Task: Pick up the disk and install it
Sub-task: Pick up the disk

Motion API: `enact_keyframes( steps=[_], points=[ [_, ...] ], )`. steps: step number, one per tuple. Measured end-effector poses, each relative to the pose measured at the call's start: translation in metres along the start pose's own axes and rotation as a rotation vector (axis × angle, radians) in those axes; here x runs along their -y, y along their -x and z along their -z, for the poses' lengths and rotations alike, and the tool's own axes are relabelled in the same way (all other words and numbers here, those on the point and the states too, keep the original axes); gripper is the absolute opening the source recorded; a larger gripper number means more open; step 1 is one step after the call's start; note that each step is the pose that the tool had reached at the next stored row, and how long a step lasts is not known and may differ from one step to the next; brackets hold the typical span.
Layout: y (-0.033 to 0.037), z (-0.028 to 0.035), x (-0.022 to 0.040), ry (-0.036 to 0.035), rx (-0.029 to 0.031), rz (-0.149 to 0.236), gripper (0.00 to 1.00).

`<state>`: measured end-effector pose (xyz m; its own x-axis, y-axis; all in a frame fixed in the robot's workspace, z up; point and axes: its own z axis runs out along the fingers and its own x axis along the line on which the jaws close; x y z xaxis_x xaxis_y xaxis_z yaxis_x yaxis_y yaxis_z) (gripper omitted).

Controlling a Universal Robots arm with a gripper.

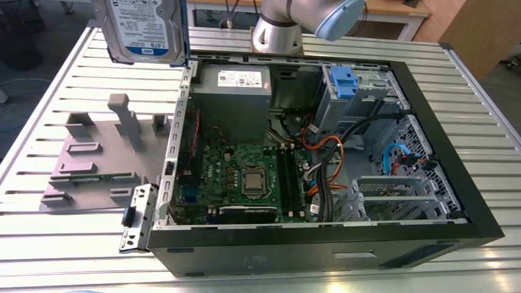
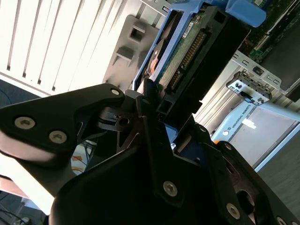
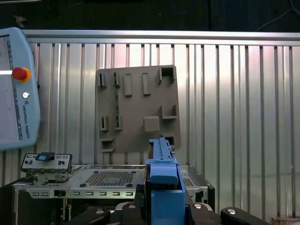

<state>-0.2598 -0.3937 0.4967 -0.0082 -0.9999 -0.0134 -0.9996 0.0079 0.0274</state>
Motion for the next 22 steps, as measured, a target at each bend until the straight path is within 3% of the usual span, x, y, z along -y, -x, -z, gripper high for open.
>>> enact_keyframes(
  steps=[11, 15, 16, 22],
  points=[
    [0.0000, 0.0000, 0.0026, -0.0014, -0.0003, 0.000, 0.36],
    [0.0001, 0.0001, 0.0074, -0.0013, -0.0003, 0.000, 0.36],
    [0.0001, 0.0001, 0.0124, -0.0011, -0.0005, 0.000, 0.36],
    [0.0001, 0.0002, 0.0179, -0.0011, -0.0011, 0.000, 0.36]
  ],
)
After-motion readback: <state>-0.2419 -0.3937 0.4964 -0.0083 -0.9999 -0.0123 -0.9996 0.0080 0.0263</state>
